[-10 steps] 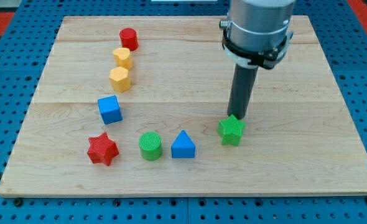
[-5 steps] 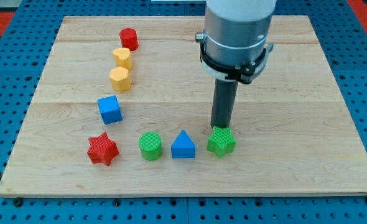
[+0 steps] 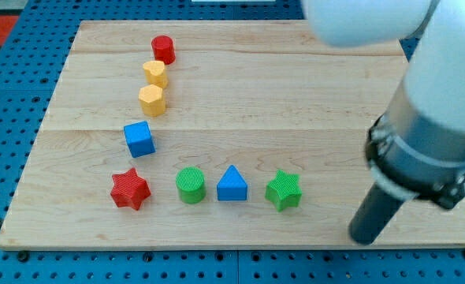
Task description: Slide the green star closer to blue triangle
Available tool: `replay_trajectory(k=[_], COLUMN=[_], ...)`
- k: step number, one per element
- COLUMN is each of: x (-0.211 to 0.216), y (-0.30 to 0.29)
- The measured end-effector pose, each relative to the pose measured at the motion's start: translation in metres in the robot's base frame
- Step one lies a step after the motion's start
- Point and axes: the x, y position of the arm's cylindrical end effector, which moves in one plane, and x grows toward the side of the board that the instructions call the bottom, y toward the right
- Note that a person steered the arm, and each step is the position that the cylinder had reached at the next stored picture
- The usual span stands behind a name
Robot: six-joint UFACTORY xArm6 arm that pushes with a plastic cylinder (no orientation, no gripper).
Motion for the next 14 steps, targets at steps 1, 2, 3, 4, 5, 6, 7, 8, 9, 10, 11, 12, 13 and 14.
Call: replay_trajectory(k=[1, 2, 3, 4, 5, 6, 7, 8, 9, 10, 11, 12, 13, 14], x=[-0.001, -0.019, -0.028, -0.029, -0.034, -0.041, -0.051, -0.049, -0.003, -0.009, -0.037, -0.05, -0.038, -0.034], y=[-0.046, -0.054, -0.056, -0.054, -0.049, -0.041, -0.028, -0.006, -0.013, -0.074, -0.092, -0.072, -0.046, -0.011])
